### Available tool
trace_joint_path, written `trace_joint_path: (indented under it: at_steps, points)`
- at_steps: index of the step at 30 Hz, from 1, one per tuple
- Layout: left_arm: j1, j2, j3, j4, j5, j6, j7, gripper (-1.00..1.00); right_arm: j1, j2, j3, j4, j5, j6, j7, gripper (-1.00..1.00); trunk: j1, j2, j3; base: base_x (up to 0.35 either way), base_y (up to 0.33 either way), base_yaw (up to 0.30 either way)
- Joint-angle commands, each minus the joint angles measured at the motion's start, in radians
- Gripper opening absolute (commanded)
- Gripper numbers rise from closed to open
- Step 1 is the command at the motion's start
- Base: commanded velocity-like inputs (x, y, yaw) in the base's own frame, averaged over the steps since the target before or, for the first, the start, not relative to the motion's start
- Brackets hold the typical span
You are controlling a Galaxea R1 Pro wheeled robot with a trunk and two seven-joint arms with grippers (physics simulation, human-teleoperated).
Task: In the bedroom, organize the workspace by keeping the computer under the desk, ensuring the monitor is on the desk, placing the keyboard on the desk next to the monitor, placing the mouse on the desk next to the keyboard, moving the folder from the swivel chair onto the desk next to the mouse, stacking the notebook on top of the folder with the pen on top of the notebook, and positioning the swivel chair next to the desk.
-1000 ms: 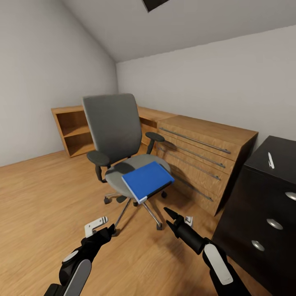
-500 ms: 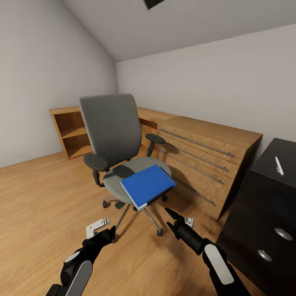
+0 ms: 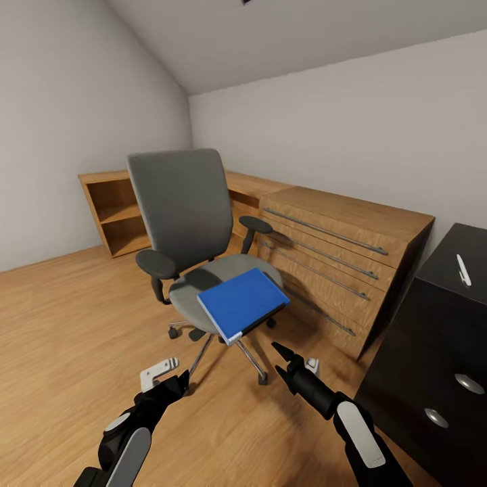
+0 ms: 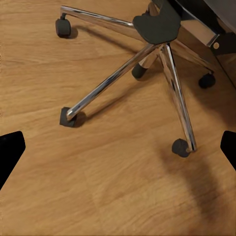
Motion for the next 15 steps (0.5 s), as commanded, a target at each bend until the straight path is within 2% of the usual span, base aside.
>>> trace_joint_path:
  at_steps: [1,9,15]
  points:
    - [-0.001,0.001,-0.002,-0.002,0.009,0.001,0.010,1.00,-0.001,0.001,-0.004,0.000,-0.004,0.008,0.000,1.00,0.000,0.000,-0.001,0.000,0.000,0.000]
    - [-0.001,0.005,0.003,-0.003,0.008,0.000,0.008,1.00,-0.001,0.001,-0.004,0.000,-0.005,0.010,0.000,1.00,0.000,0.000,-0.001,0.004,0.003,0.000]
    - [-0.001,0.005,0.002,-0.001,0.008,-0.001,0.009,1.00,-0.001,0.002,-0.004,0.000,-0.005,0.012,0.000,1.00,0.000,0.000,-0.001,0.129,0.108,0.000]
